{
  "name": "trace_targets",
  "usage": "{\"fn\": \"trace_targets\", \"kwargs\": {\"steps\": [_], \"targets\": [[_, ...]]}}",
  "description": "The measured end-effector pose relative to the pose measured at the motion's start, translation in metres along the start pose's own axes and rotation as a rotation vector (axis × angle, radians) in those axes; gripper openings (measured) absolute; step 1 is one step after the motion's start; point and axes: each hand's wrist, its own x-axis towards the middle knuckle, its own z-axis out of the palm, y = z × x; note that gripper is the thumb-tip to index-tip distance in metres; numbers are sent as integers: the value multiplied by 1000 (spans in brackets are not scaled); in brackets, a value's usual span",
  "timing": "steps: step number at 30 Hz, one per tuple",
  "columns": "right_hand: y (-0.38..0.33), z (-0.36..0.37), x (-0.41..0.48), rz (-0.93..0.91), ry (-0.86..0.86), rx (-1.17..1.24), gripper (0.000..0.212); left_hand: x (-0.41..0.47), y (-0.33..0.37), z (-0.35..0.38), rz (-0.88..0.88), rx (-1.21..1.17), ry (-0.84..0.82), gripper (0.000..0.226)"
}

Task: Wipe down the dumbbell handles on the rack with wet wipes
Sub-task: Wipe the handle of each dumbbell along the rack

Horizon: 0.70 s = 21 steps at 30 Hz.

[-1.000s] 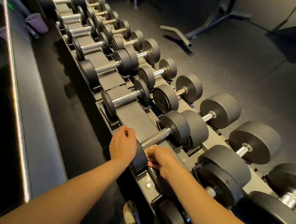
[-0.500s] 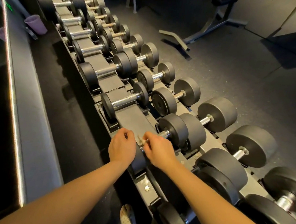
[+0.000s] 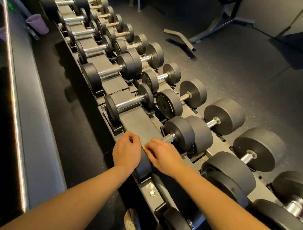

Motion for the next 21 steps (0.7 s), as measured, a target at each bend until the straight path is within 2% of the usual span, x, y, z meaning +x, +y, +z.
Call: {"fn": "trace_targets", "kwargs": {"steps": [2,7,10,12,15,19,21], "targets": [[7,-7,3,-41,-37,-189,19,1,0,0,4,-5,-11,25],[26,-20,15,270,-32,-386,31,2,-1,0,6,-29,-16,24],[11,-13,12,138,-56,-324,24,2,-2,1,7,-22,-14,24],[-1,-10,7,32,-108,-185,28,2,-2,1,6,-22,-6,25],[0,-10,8,18,-142,-16,32,2,-2,2,6,-22,-1,26],[2,-5,12,19,-96,-104,20,2,-3,1,7,-30,-13,26],[6,-6,17,106,-50,-200,19,2,-2,1,6,-39,-16,26]]}}
